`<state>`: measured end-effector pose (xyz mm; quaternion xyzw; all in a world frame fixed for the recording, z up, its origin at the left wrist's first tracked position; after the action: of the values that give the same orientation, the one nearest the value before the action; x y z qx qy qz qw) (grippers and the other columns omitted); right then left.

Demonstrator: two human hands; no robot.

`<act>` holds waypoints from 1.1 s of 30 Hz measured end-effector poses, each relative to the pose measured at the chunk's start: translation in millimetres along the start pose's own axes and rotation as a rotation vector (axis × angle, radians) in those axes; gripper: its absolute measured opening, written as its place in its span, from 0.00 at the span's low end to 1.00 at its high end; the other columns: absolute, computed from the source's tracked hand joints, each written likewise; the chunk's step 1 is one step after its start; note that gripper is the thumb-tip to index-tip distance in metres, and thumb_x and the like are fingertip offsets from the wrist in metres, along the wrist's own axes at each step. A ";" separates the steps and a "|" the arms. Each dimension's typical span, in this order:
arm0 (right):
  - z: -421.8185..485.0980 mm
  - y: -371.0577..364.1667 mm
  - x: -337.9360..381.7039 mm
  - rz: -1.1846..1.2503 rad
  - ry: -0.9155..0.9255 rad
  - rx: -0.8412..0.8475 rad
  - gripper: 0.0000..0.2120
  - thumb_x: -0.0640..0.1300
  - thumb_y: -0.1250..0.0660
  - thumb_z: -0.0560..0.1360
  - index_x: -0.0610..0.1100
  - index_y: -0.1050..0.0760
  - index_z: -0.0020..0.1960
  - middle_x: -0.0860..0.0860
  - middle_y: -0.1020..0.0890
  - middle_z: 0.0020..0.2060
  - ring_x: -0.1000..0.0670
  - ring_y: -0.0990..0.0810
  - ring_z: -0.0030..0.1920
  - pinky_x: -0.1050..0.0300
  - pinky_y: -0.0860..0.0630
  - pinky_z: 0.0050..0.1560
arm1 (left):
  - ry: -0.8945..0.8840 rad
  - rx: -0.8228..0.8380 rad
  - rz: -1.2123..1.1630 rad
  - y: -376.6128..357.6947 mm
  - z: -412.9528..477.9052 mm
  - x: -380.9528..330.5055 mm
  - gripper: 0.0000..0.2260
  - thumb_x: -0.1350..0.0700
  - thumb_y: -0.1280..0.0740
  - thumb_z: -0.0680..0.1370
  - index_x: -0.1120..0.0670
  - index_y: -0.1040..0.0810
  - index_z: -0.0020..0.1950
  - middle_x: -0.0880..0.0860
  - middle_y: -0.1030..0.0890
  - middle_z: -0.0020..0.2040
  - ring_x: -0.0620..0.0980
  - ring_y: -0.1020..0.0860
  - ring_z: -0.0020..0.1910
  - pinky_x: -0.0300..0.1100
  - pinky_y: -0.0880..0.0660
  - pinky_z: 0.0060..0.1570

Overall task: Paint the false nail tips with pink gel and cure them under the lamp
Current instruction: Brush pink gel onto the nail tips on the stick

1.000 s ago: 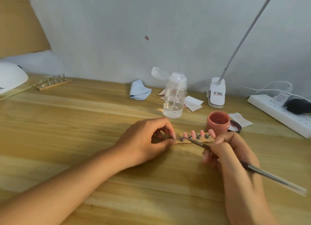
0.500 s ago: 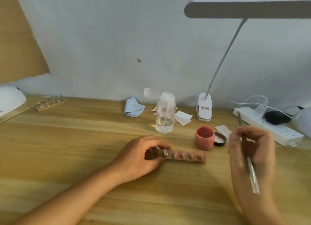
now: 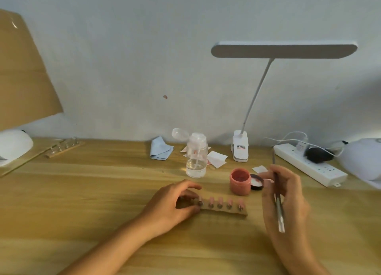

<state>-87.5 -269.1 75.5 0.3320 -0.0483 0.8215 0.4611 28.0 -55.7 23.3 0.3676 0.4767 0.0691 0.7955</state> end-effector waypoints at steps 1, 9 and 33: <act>-0.5 -0.8 1.7 -0.011 0.013 0.012 0.20 0.34 0.38 0.77 0.48 0.32 0.66 0.60 0.20 0.54 0.53 0.19 0.51 0.46 0.23 0.49 | -0.013 -0.011 0.040 -0.3 -0.5 -0.8 0.19 0.51 0.25 0.73 0.38 0.25 0.60 0.36 0.17 0.52 0.32 0.23 0.56 0.32 0.29 0.59; -19.4 -27.7 45.8 -0.251 0.231 0.322 0.29 0.39 0.45 0.77 0.41 0.43 0.78 0.52 0.21 0.60 0.52 0.23 0.61 0.50 0.28 0.60 | -0.151 -0.265 0.080 36.1 -20.0 -33.4 0.15 0.47 0.32 0.71 0.42 0.25 0.57 0.37 0.21 0.52 0.41 0.23 0.54 0.39 0.26 0.54; -39.2 5.9 -26.2 -0.435 -0.317 0.689 0.12 0.53 0.31 0.73 0.58 0.32 0.52 0.57 0.24 0.47 0.60 0.25 0.39 0.60 0.27 0.46 | 0.212 -0.338 -0.133 33.9 -19.2 4.9 0.16 0.45 0.48 0.71 0.51 0.25 0.35 0.51 0.18 0.37 0.51 0.21 0.41 0.52 0.25 0.49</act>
<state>-102.6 -276.4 31.0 0.5910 0.2295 0.6121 0.4727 23.3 -19.0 36.6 0.1874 0.5624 0.1338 0.7942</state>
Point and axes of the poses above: each hand's wrist, its own z-axis towards the middle knuckle, its own y-axis out of the back of the hand, x = y × z, the point moved 8 cm from there along z, towards the middle knuckle
